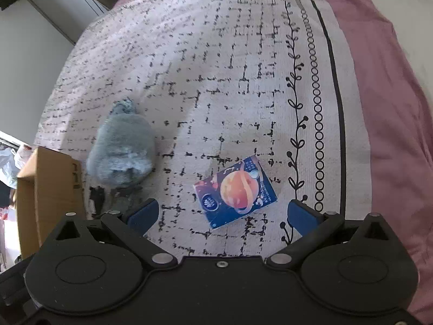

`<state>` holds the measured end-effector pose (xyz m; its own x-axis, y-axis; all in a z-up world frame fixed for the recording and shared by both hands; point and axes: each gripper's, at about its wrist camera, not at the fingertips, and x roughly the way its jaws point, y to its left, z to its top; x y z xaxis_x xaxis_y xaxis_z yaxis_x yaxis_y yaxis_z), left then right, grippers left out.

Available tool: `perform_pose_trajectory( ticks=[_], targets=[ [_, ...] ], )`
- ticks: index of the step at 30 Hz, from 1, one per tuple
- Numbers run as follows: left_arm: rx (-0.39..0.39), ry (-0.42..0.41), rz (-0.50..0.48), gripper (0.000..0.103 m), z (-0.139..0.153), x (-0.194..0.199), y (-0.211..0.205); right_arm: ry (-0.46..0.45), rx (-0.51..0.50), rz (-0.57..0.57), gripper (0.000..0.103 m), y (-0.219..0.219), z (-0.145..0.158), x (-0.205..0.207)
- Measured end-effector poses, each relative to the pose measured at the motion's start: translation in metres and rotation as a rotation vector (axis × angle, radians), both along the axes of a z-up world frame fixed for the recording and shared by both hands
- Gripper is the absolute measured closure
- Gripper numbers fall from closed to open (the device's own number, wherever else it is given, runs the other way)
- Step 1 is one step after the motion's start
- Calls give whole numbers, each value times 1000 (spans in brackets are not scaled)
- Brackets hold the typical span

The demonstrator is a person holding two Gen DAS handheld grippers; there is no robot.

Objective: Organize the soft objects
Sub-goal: 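Reach the left tool to the black mesh bag while the right tool reaches the planet card box, then grasp the black mesh bag with the left tool while the right tool grasps the planet card box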

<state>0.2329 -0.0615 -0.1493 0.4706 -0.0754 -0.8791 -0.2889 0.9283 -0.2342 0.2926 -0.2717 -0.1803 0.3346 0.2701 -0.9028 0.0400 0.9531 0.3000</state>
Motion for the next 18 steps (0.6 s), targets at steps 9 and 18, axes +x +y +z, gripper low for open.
perform_pose_trajectory(
  ticks=[9, 18],
  targets=[
    [14, 50, 11, 21, -31, 16, -4, 59, -12, 3, 0, 3, -26, 20],
    [14, 63, 16, 41, -43, 23, -9, 73, -69, 31, 1, 12, -40, 27]
  ],
)
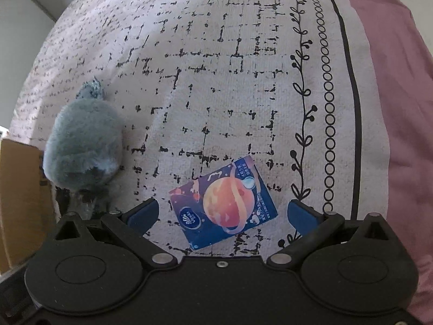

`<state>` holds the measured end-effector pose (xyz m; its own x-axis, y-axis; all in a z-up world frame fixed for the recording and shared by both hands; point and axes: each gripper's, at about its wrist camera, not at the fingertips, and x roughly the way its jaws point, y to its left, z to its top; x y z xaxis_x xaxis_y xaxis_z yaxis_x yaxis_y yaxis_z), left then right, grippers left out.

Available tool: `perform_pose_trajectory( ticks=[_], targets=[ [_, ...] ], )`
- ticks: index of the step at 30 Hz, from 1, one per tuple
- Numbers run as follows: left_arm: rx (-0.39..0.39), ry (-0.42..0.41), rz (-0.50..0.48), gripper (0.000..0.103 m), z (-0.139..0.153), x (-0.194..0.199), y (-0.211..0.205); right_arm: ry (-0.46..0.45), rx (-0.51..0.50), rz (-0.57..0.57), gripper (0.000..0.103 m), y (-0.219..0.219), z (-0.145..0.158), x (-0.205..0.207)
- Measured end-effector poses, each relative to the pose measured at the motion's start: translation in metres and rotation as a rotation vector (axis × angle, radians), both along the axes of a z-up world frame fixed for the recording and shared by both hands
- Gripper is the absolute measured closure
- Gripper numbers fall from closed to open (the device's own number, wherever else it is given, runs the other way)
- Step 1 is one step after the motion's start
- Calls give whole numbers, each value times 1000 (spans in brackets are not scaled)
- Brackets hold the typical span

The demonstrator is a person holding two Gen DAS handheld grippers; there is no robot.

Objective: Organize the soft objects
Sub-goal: 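Grasp the black mesh bag with the left tool while the right tool grasps the planet card box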

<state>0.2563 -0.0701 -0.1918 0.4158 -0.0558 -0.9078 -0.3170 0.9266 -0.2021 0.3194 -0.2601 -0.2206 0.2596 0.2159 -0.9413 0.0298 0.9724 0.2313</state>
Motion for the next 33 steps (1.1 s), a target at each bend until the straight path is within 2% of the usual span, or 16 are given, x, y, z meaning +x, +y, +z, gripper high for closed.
perform_pose_trajectory(
  ticks=[2, 4, 11, 17, 26, 33],
  targets=[
    [4, -6, 5, 43, 1, -1, -1, 1, -1, 4, 11, 2, -3, 1],
    [3, -13, 9, 51, 2, -3, 0, 8, -12, 7, 22, 3, -5, 0],
    [-21, -36, 16, 54, 14, -16, 5, -70, -9, -55, 24, -6, 10, -8],
    [-26, -96, 19, 54, 37, -30, 10, -104, 16, -69, 24, -6, 29, -21],
    [-50, -177, 24, 54, 75, -49, 22, -194, 58, -108, 24, 1, 72, -42],
    [-53, -238, 23, 54, 102, -63, 36, -253, 58, -87, 24, 17, 103, -61]
  ],
)
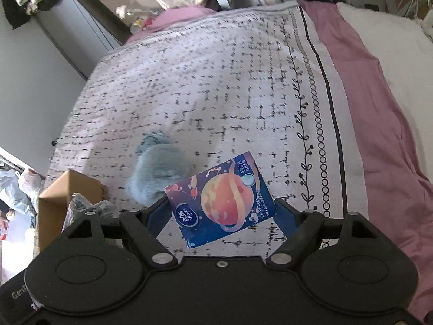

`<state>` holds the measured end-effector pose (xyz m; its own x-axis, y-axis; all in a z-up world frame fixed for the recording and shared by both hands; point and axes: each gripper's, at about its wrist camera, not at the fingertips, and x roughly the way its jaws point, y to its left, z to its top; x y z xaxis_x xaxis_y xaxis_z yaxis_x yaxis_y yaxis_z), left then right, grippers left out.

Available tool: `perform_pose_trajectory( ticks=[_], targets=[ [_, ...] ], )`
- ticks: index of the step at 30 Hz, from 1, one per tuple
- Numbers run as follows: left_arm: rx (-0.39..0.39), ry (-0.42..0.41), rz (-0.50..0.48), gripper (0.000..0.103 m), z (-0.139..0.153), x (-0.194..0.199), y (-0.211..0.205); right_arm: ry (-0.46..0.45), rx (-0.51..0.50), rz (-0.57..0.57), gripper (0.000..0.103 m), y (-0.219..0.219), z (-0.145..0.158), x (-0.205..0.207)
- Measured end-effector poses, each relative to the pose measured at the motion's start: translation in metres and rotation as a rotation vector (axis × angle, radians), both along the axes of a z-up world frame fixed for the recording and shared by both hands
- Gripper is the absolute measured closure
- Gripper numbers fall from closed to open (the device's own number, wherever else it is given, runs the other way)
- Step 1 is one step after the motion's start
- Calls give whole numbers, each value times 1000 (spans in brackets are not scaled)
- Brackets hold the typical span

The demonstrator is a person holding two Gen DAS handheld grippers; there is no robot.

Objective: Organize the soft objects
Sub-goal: 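Grasp the black mesh bag with the left tool while the right tool grasps the planet card box, then lower both held items into the cardboard box and open both tools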

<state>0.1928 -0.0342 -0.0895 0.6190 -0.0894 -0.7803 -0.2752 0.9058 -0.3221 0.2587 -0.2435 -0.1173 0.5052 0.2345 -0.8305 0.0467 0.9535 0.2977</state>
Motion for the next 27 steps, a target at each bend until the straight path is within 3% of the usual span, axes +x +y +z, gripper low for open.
perform_pose_trajectory(
  ticks=[27],
  targets=[
    [-18, -100, 56, 54, 49, -67, 71, -176, -23, 135, 24, 59, 89, -75]
  ],
)
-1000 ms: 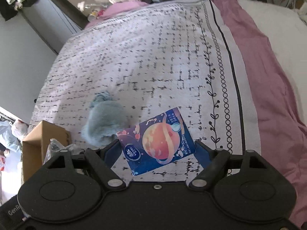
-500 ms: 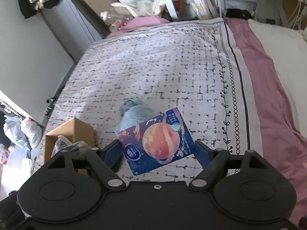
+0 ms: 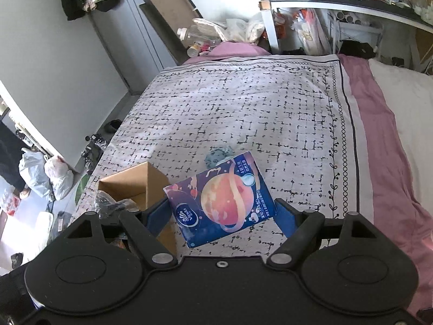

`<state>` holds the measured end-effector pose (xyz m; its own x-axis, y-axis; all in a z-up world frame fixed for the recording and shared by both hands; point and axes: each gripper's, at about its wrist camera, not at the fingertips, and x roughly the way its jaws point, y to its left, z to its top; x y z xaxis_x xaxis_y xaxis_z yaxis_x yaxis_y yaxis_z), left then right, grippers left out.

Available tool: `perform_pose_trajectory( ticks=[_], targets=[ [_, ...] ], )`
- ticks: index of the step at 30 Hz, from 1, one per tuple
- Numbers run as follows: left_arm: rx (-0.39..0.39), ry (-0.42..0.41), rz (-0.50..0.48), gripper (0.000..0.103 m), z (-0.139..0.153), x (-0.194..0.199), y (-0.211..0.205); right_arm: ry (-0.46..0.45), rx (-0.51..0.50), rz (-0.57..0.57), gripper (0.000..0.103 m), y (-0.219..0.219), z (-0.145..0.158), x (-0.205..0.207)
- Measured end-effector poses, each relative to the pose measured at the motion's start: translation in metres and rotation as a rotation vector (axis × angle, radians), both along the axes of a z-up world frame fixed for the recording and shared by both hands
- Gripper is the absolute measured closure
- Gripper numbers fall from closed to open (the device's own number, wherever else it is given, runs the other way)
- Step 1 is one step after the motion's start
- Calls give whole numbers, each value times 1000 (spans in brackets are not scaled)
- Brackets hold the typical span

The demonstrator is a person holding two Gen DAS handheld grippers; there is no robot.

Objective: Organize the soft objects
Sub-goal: 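Lower both held items into the cardboard box and open both tools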

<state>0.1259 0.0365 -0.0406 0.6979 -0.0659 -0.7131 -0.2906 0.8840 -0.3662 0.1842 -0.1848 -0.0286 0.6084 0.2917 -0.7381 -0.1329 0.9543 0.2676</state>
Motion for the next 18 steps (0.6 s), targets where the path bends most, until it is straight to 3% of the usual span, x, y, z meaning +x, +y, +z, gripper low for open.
perform_pose_trajectory(
  ticks=[8, 18],
  targets=[
    [-13, -18, 11, 54, 1, -6, 27, 5, -27, 20, 24, 20, 4, -3],
    [-61, -11, 33, 54, -19, -4, 64, -12, -63, 90, 24, 69, 3, -3]
  ],
)
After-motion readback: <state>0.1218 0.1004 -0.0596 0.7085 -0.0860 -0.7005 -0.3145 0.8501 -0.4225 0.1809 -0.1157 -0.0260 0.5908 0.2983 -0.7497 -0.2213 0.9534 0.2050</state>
